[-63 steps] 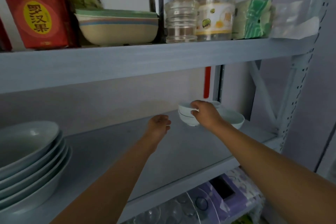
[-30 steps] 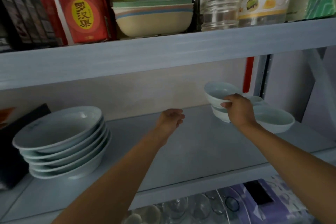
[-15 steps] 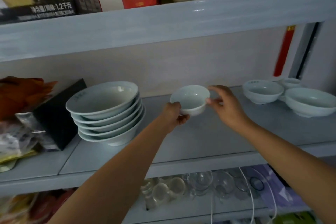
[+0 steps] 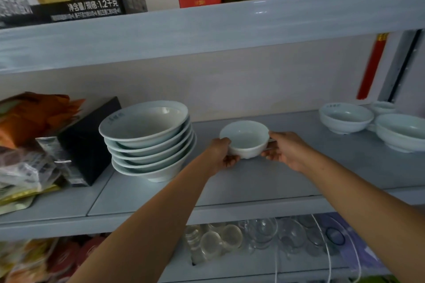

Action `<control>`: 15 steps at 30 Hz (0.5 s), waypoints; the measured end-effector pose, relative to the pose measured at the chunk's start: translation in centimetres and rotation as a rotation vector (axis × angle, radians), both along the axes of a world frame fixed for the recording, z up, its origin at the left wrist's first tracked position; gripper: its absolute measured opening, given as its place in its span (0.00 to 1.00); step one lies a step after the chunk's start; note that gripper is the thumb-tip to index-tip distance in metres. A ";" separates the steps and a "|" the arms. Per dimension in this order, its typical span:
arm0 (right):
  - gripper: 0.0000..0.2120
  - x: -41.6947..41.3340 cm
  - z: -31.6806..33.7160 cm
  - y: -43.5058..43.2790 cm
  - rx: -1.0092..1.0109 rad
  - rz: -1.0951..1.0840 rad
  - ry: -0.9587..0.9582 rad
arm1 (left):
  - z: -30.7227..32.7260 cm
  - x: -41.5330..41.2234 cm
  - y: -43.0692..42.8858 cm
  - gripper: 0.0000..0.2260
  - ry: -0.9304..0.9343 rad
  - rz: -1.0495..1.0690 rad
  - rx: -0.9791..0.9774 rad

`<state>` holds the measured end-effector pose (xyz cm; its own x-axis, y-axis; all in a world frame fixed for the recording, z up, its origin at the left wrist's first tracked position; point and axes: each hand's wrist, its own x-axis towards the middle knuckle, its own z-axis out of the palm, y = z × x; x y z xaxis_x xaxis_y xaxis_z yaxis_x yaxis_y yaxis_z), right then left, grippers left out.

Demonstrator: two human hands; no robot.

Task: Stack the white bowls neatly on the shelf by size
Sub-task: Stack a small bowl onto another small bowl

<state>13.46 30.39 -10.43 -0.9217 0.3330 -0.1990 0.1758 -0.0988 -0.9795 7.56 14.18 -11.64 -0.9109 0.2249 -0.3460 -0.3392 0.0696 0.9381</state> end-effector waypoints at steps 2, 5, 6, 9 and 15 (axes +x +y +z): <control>0.11 0.0 -0.2 0.0 -0.004 -0.005 -0.002 | -0.1 -0.1 0.1 0.18 0.005 0.001 -0.013; 0.12 0.2 -0.3 0.0 -0.002 0.002 -0.006 | 0.0 -0.1 -0.1 0.18 0.013 -0.003 -0.022; 0.12 0.2 -0.4 0.1 -0.003 0.002 -0.008 | 0.1 0.0 -0.2 0.17 0.015 -0.007 -0.021; 0.11 0.2 -0.5 0.2 -0.010 -0.002 -0.011 | 0.1 0.1 -0.4 0.17 0.056 -0.014 -0.082; 0.11 -0.2 -0.7 0.5 0.001 -0.009 -0.024 | 1.0 -0.7 -0.1 0.21 0.241 0.103 -0.310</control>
<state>13.23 30.86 -11.10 -0.9137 0.3412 -0.2208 0.1987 -0.0991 -0.9750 6.84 14.12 -10.60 -0.9865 0.0472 -0.1568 -0.1318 0.3390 0.9315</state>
